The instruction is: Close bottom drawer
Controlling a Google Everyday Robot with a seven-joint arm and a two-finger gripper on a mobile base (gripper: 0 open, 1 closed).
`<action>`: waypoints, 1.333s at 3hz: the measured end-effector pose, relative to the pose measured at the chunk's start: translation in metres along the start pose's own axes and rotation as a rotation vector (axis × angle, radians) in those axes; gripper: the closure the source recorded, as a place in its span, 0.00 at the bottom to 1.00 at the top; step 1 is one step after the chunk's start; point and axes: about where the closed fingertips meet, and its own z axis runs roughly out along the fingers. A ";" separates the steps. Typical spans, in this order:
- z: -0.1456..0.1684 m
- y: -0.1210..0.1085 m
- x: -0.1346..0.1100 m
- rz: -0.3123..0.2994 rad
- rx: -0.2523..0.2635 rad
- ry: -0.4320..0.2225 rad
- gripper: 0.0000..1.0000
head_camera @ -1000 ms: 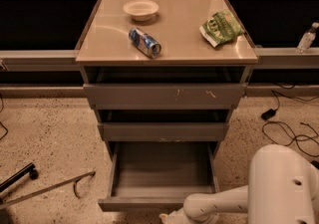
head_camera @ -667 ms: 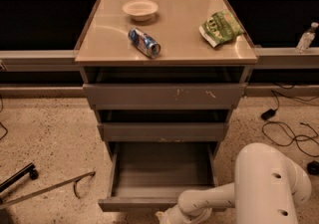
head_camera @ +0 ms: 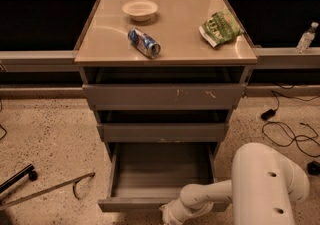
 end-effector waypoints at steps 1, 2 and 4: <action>-0.036 -0.028 -0.013 -0.007 0.113 0.003 0.00; -0.036 -0.028 -0.013 -0.007 0.113 0.003 0.00; -0.071 -0.091 -0.039 -0.018 0.239 -0.018 0.00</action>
Offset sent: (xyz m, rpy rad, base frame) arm 0.0227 -0.0146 0.0146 -0.0359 -0.0550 -0.0406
